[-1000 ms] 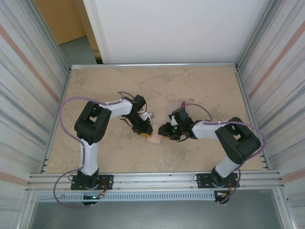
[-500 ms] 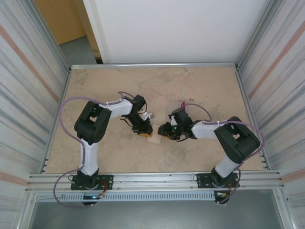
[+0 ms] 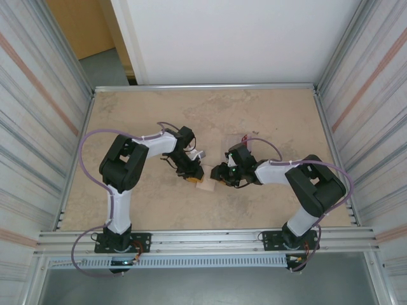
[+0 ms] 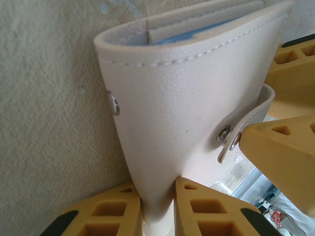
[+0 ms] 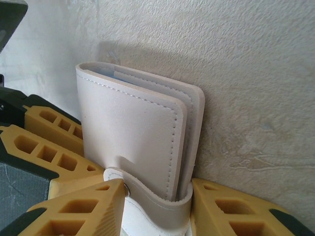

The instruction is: Put the credit cards into the card holder

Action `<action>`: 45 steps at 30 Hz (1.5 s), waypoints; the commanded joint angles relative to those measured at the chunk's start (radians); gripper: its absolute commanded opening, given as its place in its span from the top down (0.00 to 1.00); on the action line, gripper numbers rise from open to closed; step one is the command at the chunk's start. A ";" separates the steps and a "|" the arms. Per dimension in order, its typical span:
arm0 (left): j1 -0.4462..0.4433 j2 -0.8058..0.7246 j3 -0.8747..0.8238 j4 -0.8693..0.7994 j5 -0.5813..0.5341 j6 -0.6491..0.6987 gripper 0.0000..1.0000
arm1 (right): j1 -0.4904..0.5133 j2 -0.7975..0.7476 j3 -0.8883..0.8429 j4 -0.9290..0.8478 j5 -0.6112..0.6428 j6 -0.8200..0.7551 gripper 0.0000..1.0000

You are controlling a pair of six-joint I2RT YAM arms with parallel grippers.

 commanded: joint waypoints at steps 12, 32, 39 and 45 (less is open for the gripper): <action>-0.019 0.058 -0.020 0.011 -0.032 0.007 0.81 | 0.043 0.084 0.028 0.040 0.055 0.030 0.63; -0.020 0.056 -0.027 0.015 -0.033 0.007 0.81 | 0.009 0.015 -0.036 0.203 -0.057 0.027 0.58; -0.020 0.059 -0.024 0.015 -0.033 0.008 0.81 | 0.011 0.017 -0.032 0.155 -0.029 0.024 0.59; -0.019 0.058 -0.026 0.015 -0.035 0.007 0.81 | 0.031 0.046 0.001 0.064 0.024 0.024 0.62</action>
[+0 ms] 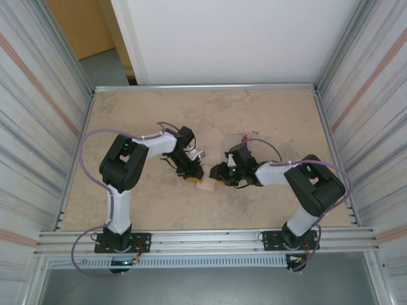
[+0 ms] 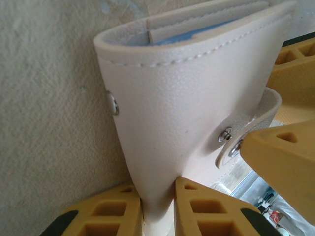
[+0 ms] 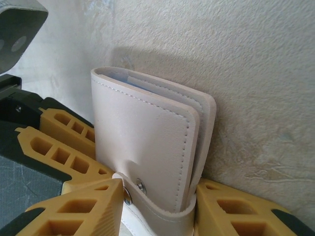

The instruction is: Put the credit cards into the card holder

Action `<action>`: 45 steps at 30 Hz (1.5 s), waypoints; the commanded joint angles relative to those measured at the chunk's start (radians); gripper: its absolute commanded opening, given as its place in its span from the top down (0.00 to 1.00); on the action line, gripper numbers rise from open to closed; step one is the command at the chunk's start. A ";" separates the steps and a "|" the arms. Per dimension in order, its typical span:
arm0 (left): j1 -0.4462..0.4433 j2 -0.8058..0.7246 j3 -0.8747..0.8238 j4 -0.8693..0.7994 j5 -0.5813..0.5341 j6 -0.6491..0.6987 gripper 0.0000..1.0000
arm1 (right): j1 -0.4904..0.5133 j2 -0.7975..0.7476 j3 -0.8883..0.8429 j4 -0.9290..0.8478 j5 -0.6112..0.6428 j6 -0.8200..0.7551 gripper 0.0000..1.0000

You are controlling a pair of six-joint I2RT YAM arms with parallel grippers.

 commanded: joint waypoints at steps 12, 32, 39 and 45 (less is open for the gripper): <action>-0.021 0.057 -0.025 0.016 -0.033 0.008 0.80 | 0.040 0.056 0.032 -0.065 0.117 0.043 0.65; -0.020 0.049 -0.027 0.016 -0.033 0.006 0.81 | 0.038 0.027 -0.010 -0.008 0.105 0.026 0.61; -0.021 0.047 -0.030 0.017 -0.035 0.006 0.81 | 0.032 0.024 -0.026 -0.023 0.120 0.035 0.66; -0.020 0.046 -0.029 0.017 -0.035 0.007 0.81 | 0.024 0.031 -0.033 -0.024 0.127 0.047 0.66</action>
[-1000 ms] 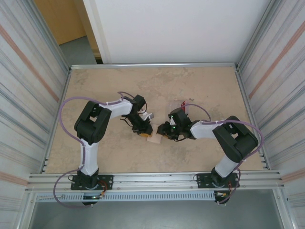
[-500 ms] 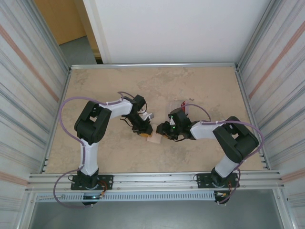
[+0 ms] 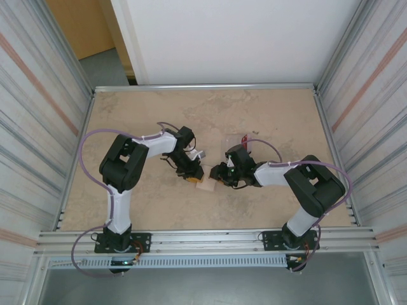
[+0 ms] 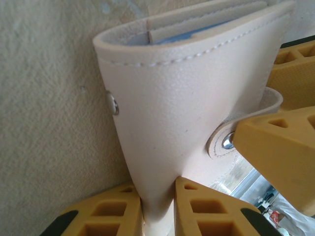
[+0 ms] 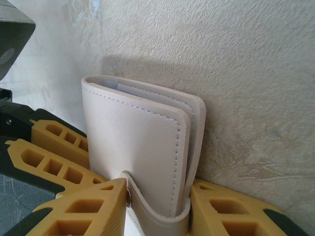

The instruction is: Put the credit cards into the card holder

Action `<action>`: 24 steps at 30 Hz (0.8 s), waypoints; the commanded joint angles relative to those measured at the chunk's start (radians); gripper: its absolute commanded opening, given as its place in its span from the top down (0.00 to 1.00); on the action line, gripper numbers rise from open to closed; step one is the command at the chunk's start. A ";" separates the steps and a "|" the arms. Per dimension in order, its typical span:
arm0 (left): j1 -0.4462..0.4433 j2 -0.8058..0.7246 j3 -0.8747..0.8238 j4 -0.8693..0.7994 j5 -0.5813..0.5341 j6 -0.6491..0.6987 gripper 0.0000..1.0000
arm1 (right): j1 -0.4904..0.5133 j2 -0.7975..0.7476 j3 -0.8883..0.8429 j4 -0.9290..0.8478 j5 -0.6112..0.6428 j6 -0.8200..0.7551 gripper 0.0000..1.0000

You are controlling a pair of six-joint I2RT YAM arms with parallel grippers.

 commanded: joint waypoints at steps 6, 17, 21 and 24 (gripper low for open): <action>-0.019 0.041 -0.032 0.017 -0.037 0.007 0.80 | -0.006 0.037 -0.066 0.011 0.058 0.013 0.67; -0.019 0.043 -0.029 0.015 -0.036 0.008 0.81 | -0.010 0.033 -0.089 0.018 0.053 0.006 0.72; -0.020 0.043 -0.031 0.015 -0.036 0.009 0.81 | -0.006 0.037 -0.079 0.010 0.054 0.005 0.72; -0.020 0.044 -0.028 0.015 -0.036 0.009 0.81 | 0.008 0.040 -0.051 -0.022 0.066 -0.007 0.71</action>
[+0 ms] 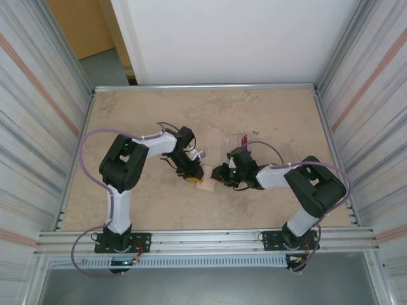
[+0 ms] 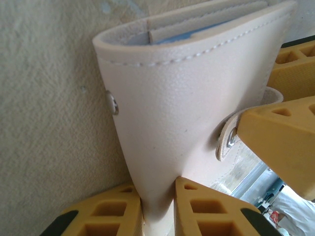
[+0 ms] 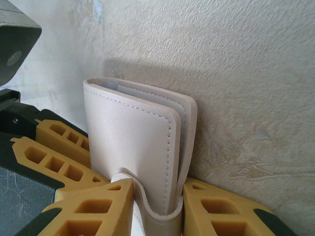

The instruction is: Put the credit cards into the card holder

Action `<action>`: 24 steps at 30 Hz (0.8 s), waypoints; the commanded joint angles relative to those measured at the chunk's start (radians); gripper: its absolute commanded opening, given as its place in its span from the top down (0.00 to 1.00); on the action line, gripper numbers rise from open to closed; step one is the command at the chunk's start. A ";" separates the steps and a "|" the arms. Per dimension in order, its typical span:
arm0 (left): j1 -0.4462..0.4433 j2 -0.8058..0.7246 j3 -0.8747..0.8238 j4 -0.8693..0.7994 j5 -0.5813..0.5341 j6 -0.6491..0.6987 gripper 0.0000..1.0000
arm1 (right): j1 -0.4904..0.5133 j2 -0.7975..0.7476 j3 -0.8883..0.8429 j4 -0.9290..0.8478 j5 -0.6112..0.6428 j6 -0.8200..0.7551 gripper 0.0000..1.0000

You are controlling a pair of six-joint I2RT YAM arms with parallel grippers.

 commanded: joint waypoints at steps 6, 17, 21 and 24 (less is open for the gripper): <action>-0.020 0.043 -0.029 0.014 -0.039 0.009 0.80 | 0.067 0.032 0.102 -0.256 0.125 -0.090 0.66; -0.021 0.034 -0.032 0.019 -0.026 0.003 0.81 | 0.080 0.059 0.103 -0.278 0.155 -0.089 0.73; -0.021 0.016 -0.033 0.021 -0.022 0.002 0.80 | 0.086 0.054 0.128 -0.313 0.165 -0.110 0.74; -0.016 -0.010 -0.041 0.025 -0.027 0.006 0.79 | 0.086 0.026 0.132 -0.323 0.166 -0.121 0.72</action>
